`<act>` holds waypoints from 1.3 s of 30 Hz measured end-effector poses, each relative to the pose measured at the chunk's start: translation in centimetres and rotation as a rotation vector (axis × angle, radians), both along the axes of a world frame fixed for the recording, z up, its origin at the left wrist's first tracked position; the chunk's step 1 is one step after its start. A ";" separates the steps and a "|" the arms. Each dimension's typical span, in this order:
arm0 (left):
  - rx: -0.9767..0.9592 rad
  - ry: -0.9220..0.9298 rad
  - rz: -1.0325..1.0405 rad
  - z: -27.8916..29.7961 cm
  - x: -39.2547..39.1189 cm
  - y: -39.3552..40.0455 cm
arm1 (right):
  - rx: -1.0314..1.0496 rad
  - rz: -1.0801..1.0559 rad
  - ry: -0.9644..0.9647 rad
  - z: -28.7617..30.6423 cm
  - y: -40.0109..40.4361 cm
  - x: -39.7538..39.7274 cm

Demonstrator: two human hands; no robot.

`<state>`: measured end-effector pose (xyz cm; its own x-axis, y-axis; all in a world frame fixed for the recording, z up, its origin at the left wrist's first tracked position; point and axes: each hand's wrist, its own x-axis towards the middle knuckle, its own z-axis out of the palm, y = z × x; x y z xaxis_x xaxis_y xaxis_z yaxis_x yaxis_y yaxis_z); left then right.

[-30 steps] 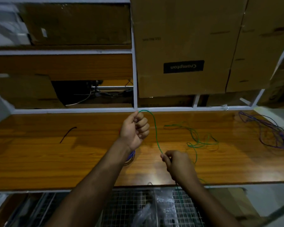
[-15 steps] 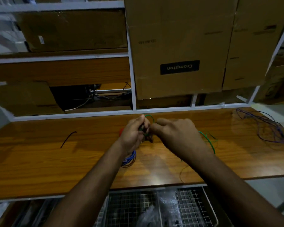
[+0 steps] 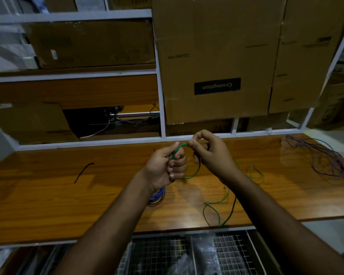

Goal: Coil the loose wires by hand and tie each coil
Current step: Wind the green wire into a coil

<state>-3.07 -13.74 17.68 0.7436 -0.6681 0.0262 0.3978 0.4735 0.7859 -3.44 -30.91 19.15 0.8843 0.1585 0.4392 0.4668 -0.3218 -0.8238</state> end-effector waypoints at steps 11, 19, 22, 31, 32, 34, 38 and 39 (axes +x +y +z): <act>0.225 -0.012 0.170 0.7 -0.1 -0.1 | 0.082 0.057 0.084 -0.2 -0.7 0.3; -0.118 0.110 0.262 0.7 0.3 1.2 | 0.090 0.228 0.378 -2.4 -4.3 -0.8; -0.153 0.117 0.308 1.1 0.5 1.9 | 0.482 0.340 0.625 -5.1 -5.9 -1.0; -0.161 0.147 0.414 1.0 0.7 1.7 | 0.503 -0.268 0.394 -7.7 -3.6 -2.8; -0.155 0.151 0.419 0.9 0.7 1.6 | 0.409 -0.348 0.319 -7.8 -3.1 -2.9; -0.142 0.162 0.447 0.8 0.8 1.4 | 0.188 -0.442 0.205 -7.9 -2.2 -3.3; -0.154 0.170 0.503 0.8 1.0 1.8 | -0.056 -0.475 0.056 -7.5 -1.5 -4.3; -0.160 0.169 0.505 0.9 1.0 2.0 | -0.141 -0.485 0.044 -7.4 -1.5 -4.4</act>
